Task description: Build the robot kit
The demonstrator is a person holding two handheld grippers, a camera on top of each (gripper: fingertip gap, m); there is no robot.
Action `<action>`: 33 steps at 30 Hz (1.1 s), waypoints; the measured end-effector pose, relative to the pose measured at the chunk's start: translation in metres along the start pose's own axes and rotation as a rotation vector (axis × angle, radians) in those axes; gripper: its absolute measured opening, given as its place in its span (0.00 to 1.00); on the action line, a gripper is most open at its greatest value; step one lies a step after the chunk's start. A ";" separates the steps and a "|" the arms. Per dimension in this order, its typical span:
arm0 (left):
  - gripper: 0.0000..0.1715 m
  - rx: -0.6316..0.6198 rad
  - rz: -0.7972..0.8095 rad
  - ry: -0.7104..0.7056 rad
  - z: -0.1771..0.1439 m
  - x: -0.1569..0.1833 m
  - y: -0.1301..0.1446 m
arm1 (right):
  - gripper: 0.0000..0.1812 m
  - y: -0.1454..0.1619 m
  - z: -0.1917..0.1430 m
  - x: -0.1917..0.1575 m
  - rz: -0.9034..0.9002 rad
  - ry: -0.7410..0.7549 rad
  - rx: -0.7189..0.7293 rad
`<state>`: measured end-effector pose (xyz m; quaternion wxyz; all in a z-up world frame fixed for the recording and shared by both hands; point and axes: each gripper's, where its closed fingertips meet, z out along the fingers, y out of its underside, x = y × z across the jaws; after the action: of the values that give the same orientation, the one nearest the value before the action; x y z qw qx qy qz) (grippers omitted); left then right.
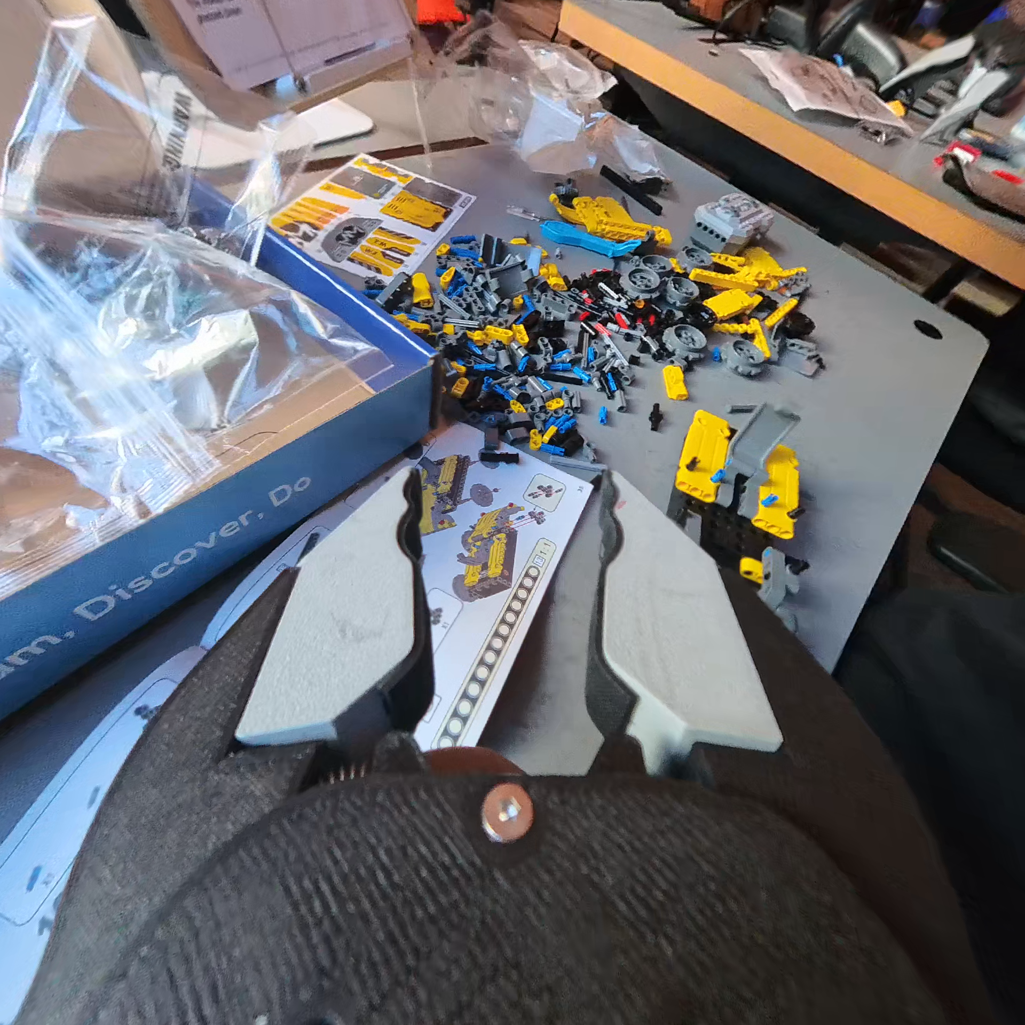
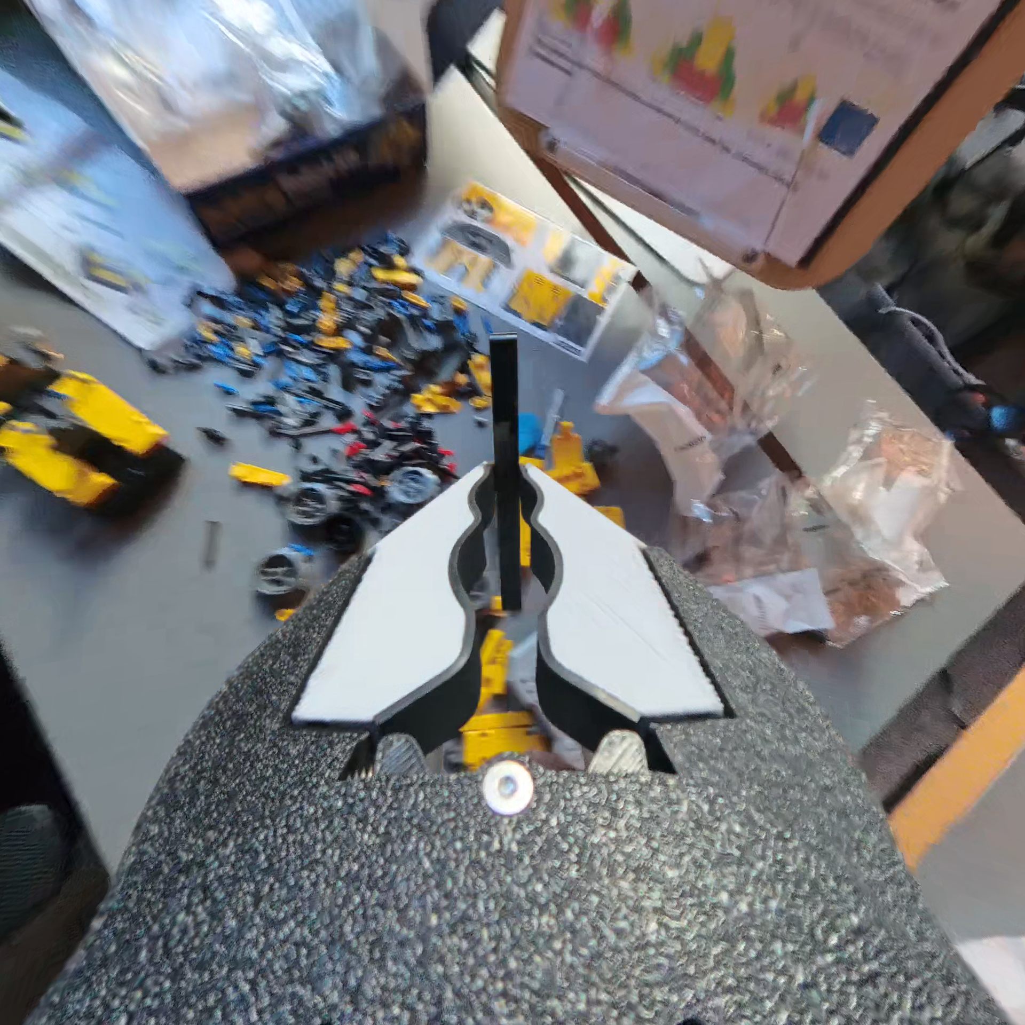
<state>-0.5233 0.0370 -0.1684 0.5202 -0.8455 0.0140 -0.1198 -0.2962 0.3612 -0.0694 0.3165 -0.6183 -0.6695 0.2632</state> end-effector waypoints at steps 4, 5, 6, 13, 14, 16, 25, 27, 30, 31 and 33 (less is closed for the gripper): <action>0.36 0.025 0.066 0.018 -0.001 0.016 0.008 | 0.04 0.026 -0.003 -0.072 0.028 -0.038 -0.042; 0.36 0.033 0.072 0.029 -0.002 0.021 0.010 | 0.04 0.037 0.002 -0.090 0.035 -0.046 -0.059; 0.36 0.037 0.075 0.043 -0.002 0.025 0.012 | 0.04 0.050 0.009 -0.110 0.054 -0.072 -0.078; 0.36 0.013 0.064 0.095 -0.002 0.047 0.034 | 0.04 0.136 0.068 -0.189 0.191 -0.137 -0.307; 0.36 0.006 0.072 0.090 -0.002 0.048 0.036 | 0.04 0.141 0.074 -0.195 0.186 -0.135 -0.319; 0.35 -0.005 0.085 0.082 -0.001 0.049 0.037 | 0.08 0.150 0.081 -0.202 0.156 -0.131 -0.353; 0.35 -0.001 0.053 0.091 0.001 0.041 0.035 | 0.11 0.092 0.050 -0.054 0.316 0.113 -0.161; 0.35 -0.001 0.042 0.094 0.003 0.039 0.035 | 0.13 0.113 0.052 0.020 0.429 0.300 -0.256; 0.35 -0.006 0.045 0.087 0.004 0.034 0.036 | 0.13 0.148 0.080 0.082 0.517 0.367 -0.395; 0.35 -0.008 0.047 0.082 0.004 0.033 0.036 | 0.13 0.158 0.090 0.091 0.544 0.360 -0.438; 0.35 -0.004 0.044 0.071 0.002 0.029 0.035 | 0.12 0.170 0.105 0.103 0.590 0.338 -0.486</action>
<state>-0.4914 0.0184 -0.1946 0.5202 -0.8412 0.0515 -0.1380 -0.2662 0.4841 -0.2556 0.1780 -0.8746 -0.4452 0.0720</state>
